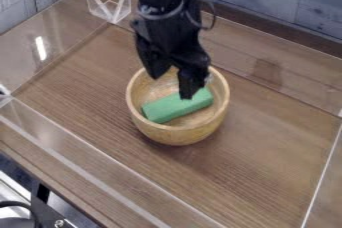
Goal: Put green stick into wooden bowl
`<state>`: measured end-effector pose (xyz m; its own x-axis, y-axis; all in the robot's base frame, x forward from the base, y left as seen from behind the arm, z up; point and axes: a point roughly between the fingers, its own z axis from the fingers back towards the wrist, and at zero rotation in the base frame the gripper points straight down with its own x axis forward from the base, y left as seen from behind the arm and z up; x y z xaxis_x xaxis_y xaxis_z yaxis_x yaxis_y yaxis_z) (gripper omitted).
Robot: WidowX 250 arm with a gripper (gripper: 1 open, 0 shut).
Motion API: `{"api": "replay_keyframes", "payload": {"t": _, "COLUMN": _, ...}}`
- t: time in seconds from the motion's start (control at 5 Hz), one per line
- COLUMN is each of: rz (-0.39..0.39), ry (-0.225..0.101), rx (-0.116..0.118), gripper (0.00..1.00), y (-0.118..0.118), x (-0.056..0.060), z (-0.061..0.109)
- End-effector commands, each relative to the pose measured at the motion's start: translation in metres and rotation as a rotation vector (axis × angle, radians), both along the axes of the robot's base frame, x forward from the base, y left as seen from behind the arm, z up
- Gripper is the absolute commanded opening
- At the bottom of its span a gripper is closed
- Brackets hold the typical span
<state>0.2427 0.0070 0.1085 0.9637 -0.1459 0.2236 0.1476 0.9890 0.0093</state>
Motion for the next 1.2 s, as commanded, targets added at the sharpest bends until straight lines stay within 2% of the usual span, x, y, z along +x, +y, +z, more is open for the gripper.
{"api": "replay_keyframes", "payload": {"t": 0.0, "rz": 0.048, "ry": -0.067, "rx": -0.004, "gripper": 1.0, "y": 0.009, "x": 0.007, "z": 0.031}}
{"api": "replay_keyframes", "payload": {"t": 0.2, "rz": 0.073, "ry": -0.077, "rx": -0.009, "gripper": 1.0, "y": 0.013, "x": 0.004, "z": 0.042}}
{"api": "replay_keyframes", "payload": {"t": 0.4, "rz": 0.087, "ry": -0.079, "rx": -0.017, "gripper": 1.0, "y": 0.007, "x": -0.004, "z": 0.041}}
{"api": "replay_keyframes", "payload": {"t": 1.0, "rz": 0.108, "ry": -0.052, "rx": -0.02, "gripper": 1.0, "y": 0.003, "x": -0.007, "z": 0.031}}
